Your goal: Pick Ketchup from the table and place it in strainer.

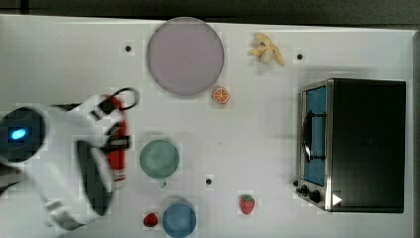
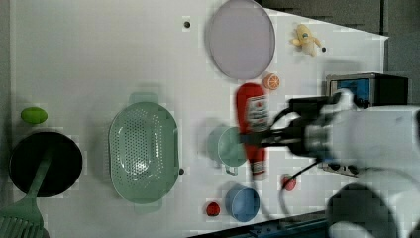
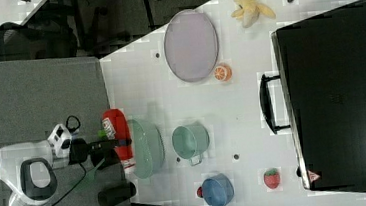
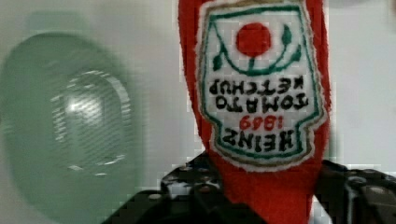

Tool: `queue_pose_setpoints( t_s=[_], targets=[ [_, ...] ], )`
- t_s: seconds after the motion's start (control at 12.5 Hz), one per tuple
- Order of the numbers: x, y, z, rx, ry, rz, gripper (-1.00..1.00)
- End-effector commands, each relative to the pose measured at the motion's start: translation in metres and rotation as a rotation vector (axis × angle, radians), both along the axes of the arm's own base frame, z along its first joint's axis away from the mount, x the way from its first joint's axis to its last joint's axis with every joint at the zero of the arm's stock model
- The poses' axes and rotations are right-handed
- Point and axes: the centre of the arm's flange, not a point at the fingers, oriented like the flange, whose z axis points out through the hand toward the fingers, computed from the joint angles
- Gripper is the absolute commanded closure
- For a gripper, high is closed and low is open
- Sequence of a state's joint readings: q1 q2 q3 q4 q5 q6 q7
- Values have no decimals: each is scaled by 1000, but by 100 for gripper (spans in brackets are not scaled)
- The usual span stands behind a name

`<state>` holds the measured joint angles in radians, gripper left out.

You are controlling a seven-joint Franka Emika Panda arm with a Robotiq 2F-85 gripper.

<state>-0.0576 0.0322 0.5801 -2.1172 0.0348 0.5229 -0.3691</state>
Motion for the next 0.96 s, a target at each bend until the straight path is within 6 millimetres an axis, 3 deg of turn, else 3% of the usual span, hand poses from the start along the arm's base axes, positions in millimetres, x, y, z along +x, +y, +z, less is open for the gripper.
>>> queue_pose_setpoints(
  t_s=[0.08, 0.56, 0.96],
  targets=[
    [1, 42, 0, 82, -62, -75, -18],
    [-17, 105, -71, 193, 14, -197, -18],
    [-19, 124, -125, 263, 45, -231, -24]
  ],
)
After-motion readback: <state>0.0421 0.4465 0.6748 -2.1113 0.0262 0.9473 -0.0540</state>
